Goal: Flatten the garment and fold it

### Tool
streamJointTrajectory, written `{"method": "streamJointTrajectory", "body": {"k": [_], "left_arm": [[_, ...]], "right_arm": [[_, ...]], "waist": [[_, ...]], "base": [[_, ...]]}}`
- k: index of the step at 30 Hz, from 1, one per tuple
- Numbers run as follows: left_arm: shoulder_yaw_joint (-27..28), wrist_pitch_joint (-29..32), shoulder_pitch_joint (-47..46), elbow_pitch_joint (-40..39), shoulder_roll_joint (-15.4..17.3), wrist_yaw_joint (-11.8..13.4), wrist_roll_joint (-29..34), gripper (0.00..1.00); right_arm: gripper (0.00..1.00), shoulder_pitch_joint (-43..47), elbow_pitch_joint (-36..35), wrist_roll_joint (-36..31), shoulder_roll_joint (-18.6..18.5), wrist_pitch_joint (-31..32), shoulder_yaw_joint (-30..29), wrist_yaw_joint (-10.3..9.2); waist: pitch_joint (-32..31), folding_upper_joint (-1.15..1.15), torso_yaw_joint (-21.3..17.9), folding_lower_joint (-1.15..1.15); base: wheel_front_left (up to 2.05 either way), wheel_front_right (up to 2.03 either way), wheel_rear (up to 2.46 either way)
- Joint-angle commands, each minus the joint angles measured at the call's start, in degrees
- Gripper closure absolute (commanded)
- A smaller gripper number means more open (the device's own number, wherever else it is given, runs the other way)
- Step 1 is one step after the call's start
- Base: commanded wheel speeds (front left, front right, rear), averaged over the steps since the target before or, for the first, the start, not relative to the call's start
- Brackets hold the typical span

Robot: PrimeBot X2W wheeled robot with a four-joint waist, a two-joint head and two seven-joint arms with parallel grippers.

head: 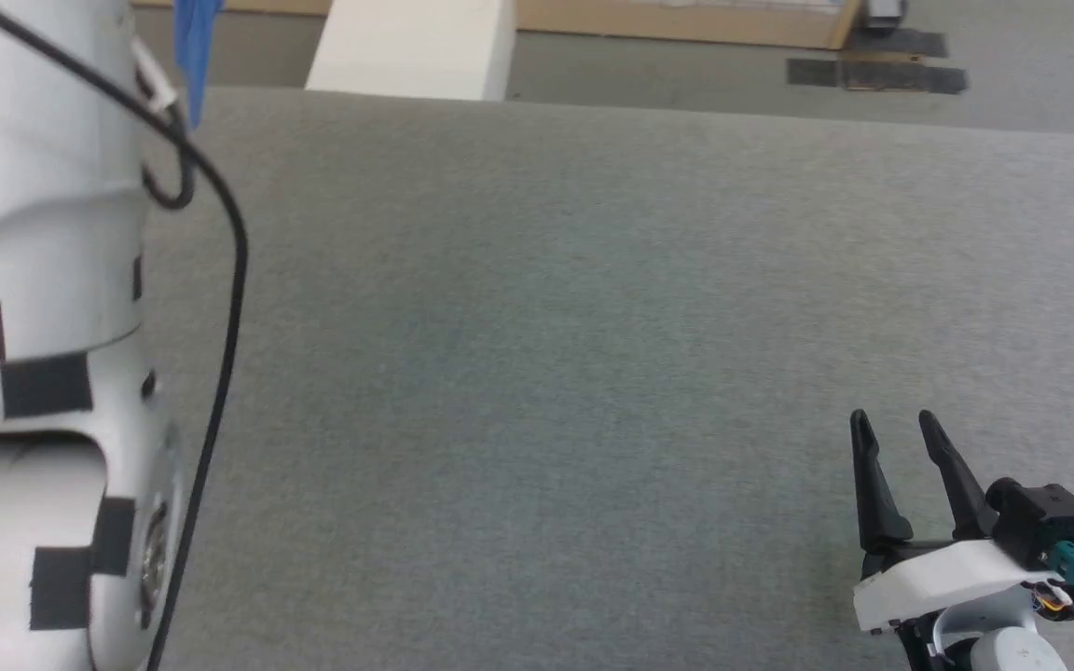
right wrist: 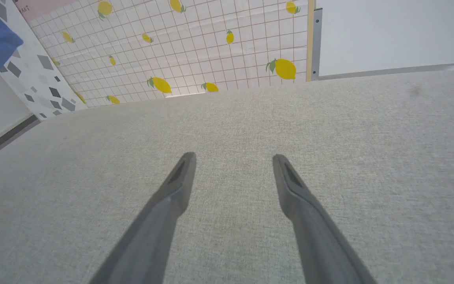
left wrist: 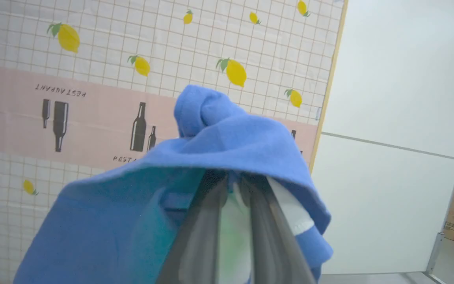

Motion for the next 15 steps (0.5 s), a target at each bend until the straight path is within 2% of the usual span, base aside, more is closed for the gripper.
{"method": "streamJointTrajectory", "body": {"k": [1, 8, 12, 15], "left_arm": [[-0.50, 0.09, -2.17, 0.53, -1.39, -0.71, -0.87, 1.00], [-5.00, 1.01, -3.89, 3.87, -5.96, -3.55, -5.70, 1.00], [-10.83, 2.50, 1.07, 4.90, -6.66, -5.10, -9.14, 1.00], [-16.84, 3.52, 7.30, 5.79, -6.75, -5.20, -10.91, 1.00]], "right_arm": [[0.00, -0.15, 0.55, 0.56, 0.03, -0.63, 0.26, -0.09], [0.00, -0.33, 2.60, 0.94, 0.03, -1.30, -0.21, -0.09], [0.00, 0.00, 3.43, 1.05, 0.03, -1.49, -1.37, -0.09], [0.00, 0.40, 3.67, 1.11, 0.03, -1.58, -2.16, -0.09]], "waist": [[-2.72, 0.32, -5.03, 0.00], [-3.21, 0.32, -10.79, 0.00], [-3.52, 0.32, -13.21, 0.00], [-3.88, 0.32, -14.56, 0.00]], "base": [[0.00, 0.00, 0.00], [0.00, 0.00, 0.00], [0.00, 0.00, 0.00], [0.00, 0.00, 0.00]]}}
